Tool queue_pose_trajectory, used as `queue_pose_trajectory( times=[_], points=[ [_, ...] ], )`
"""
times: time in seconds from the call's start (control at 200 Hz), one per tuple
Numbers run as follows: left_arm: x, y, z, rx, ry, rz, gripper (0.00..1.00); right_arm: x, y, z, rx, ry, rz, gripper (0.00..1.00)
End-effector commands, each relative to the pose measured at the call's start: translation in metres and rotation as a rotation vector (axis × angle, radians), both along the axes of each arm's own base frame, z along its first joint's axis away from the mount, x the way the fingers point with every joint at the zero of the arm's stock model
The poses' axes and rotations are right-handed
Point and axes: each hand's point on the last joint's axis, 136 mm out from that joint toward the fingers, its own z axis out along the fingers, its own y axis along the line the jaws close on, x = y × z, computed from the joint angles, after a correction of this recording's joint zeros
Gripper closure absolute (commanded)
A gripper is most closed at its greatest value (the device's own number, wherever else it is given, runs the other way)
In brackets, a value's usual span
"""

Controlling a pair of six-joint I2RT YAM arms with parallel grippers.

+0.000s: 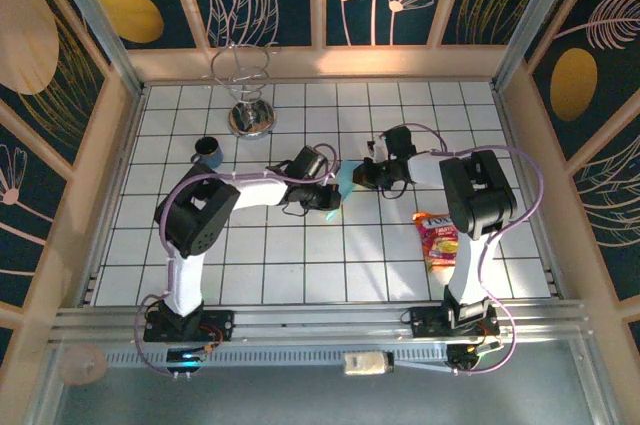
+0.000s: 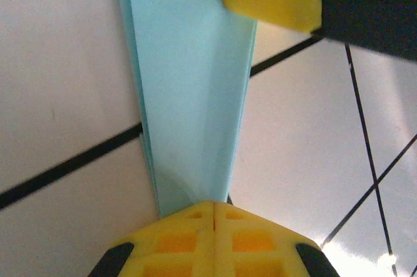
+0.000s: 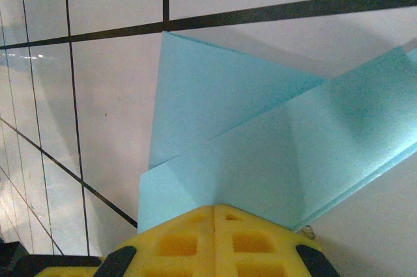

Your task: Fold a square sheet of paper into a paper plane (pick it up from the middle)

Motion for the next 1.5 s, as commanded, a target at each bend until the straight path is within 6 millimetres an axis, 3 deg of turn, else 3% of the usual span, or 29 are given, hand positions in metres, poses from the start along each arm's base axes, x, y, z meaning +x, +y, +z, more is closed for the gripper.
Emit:
queue_pose_trajectory(
  times=[0.0,0.265,0.571,0.751,0.916,1.071,1.226,1.361,1.497],
  points=[
    [-0.049,0.027,-0.029,0.127,0.143,-0.042,0.99,-0.016,-0.032,-0.058,-0.185,0.118,-0.063,1.0],
    [-0.073,0.037,-0.036,0.162,0.175,-0.057,1.0,-0.017,-0.034,-0.061,-0.191,0.122,-0.067,1.0],
    [-0.086,0.049,-0.04,0.227,0.185,-0.059,1.0,-0.018,-0.034,-0.061,-0.197,0.122,-0.07,1.0],
    [-0.098,0.067,-0.045,0.289,0.193,-0.063,1.0,-0.018,-0.035,-0.061,-0.197,0.123,-0.071,1.0],
    [-0.097,0.075,-0.041,0.324,0.169,-0.062,1.0,-0.017,-0.034,-0.059,-0.196,0.117,-0.066,1.0],
    [-0.083,0.064,-0.023,0.281,0.114,-0.056,0.99,-0.016,-0.03,-0.051,-0.19,0.093,-0.048,1.0],
    [-0.053,0.048,0.016,0.21,0.008,-0.021,0.97,-0.008,-0.017,-0.02,-0.14,0.028,-0.005,0.99],
    [-0.023,0.059,0.041,0.179,-0.061,0.062,0.92,0.004,0.0,0.026,-0.101,-0.059,0.023,0.93],
    [0.003,0.08,0.066,0.144,-0.131,0.17,0.82,0.01,0.005,0.064,-0.101,-0.109,-0.015,0.69]
  ],
)
